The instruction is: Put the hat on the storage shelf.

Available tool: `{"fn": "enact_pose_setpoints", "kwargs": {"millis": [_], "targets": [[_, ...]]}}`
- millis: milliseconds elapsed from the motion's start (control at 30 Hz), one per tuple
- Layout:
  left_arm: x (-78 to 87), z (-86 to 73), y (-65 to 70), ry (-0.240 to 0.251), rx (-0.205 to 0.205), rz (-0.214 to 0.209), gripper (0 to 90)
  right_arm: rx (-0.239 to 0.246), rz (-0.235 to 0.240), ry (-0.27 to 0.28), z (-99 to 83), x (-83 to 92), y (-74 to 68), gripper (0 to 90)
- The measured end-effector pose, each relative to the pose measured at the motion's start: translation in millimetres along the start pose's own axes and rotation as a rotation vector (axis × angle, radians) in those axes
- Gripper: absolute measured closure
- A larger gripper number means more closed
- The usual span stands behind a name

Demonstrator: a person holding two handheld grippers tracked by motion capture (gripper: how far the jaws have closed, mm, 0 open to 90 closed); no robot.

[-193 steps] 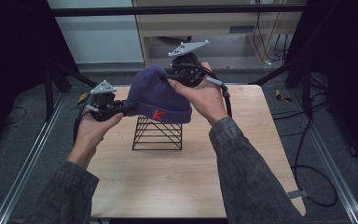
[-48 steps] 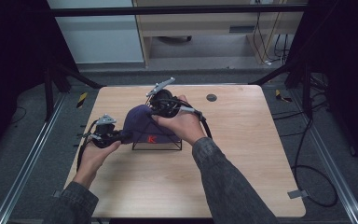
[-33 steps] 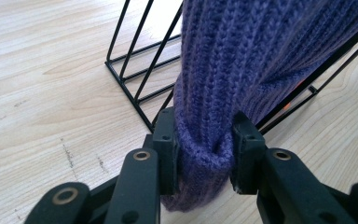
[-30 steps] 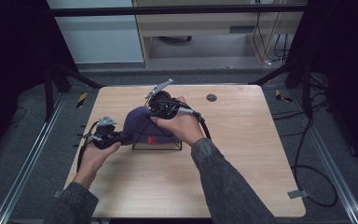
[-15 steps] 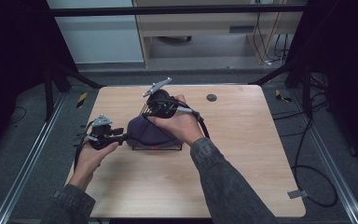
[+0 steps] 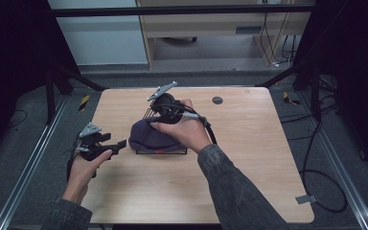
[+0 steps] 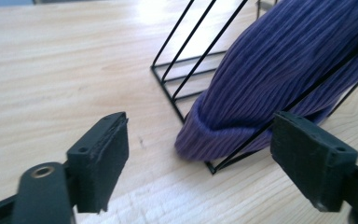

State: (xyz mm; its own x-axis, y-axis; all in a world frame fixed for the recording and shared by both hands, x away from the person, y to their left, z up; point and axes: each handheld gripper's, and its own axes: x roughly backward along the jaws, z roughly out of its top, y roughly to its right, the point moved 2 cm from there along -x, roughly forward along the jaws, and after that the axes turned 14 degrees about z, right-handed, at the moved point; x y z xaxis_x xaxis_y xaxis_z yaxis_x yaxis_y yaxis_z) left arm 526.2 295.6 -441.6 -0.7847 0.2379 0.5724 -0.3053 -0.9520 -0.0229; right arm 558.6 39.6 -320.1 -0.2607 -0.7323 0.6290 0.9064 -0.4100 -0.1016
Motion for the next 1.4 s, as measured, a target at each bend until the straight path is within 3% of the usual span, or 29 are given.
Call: {"fn": "enact_pose_setpoints", "kwargs": {"millis": [100,200,333,667,1033,1233,1400], "targets": [[-1.4,-6.0,2.3,-0.032,-0.036,0.032,15.9,0.001,-0.001,0.004,0.5,2.3,-3.6,38.2],[-4.0,-14.1,2.5,-0.057,-0.043,0.036,14.5,0.003,0.001,0.011,-0.3,5.1,-6.4,35.6],[-9.3,-22.9,0.2,-0.097,-0.078,0.079,13.2,0.000,-0.002,0.015,-3.0,10.6,-8.0,32.2],[-20.6,-38.1,-11.6,-0.177,-0.057,0.105,9.6,-0.044,-0.044,0.068,-18.6,33.8,4.2,20.2],[-26.9,-44.3,-15.8,-0.200,-0.065,0.097,6.5,-0.114,-0.114,0.112,-58.1,60.8,27.8,10.0],[-29.5,-47.4,-14.5,-0.229,-0.106,0.116,5.8,-0.136,-0.136,0.145,-82.6,79.7,35.1,7.5],[-31.2,-49.9,-13.2,-0.247,-0.126,0.115,5.5,-0.176,-0.164,0.158,-116.0,97.1,39.6,7.1]]}}
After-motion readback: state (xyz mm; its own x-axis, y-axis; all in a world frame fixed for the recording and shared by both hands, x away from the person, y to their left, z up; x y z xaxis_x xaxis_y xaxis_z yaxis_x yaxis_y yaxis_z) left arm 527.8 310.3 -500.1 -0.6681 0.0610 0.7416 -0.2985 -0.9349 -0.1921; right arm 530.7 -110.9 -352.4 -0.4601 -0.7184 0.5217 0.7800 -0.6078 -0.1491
